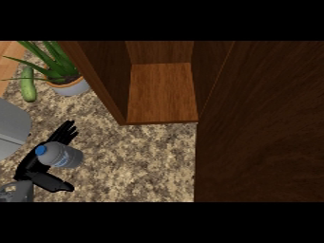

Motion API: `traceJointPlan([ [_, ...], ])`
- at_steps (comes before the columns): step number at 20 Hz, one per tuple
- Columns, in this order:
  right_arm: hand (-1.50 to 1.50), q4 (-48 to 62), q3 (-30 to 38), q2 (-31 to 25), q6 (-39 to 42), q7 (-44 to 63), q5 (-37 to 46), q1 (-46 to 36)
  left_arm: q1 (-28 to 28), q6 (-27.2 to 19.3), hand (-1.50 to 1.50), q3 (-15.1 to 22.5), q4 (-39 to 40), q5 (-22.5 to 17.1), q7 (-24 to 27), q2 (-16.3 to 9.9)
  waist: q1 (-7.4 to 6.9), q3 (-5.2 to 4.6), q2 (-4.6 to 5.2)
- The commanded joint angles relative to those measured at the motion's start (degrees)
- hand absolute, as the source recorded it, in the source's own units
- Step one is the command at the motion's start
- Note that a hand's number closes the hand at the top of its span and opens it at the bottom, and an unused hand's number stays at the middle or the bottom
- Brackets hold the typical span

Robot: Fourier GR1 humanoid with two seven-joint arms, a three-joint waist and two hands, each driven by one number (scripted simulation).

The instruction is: Pick up the bottled water, place it into the cabinet and close the cabinet

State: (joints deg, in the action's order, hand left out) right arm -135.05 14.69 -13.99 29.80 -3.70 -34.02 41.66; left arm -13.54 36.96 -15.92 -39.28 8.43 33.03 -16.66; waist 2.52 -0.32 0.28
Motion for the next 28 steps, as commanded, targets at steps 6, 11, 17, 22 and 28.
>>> traceJointPlan([
  [6,-1.50,-9.91,1.67,-0.50,-1.44,1.11,-5.74,4.27,-1.07,8.54,1.50,2.02,7.77,-1.77,11.12,0.17,0.27,-0.10,-0.10],
  [11,-1.50,-10.06,1.78,-1.67,-1.72,1.11,-6.41,4.62,-5.79,13.26,1.50,-0.33,11.07,-7.68,5.74,0.43,-0.03,-0.05,-0.11],
  [17,-1.50,-7.95,2.94,-1.19,0.35,-2.14,-5.83,6.85,-5.42,12.61,1.50,2.92,10.64,-6.57,8.50,1.88,0.02,0.03,-0.20],
  [22,-1.50,-7.55,4.58,-2.39,-0.77,-3.07,-6.05,6.69,-3.15,-4.44,1.50,-6.98,10.69,-15.11,8.45,4.97,-1.42,0.07,-0.34],
  [28,-1.50,-7.48,7.56,-4.62,-0.24,-2.89,-10.77,7.25,-3.71,-13.00,1.50,-7.49,7.31,-14.77,14.78,6.49,-1.43,0.18,-0.27],
])
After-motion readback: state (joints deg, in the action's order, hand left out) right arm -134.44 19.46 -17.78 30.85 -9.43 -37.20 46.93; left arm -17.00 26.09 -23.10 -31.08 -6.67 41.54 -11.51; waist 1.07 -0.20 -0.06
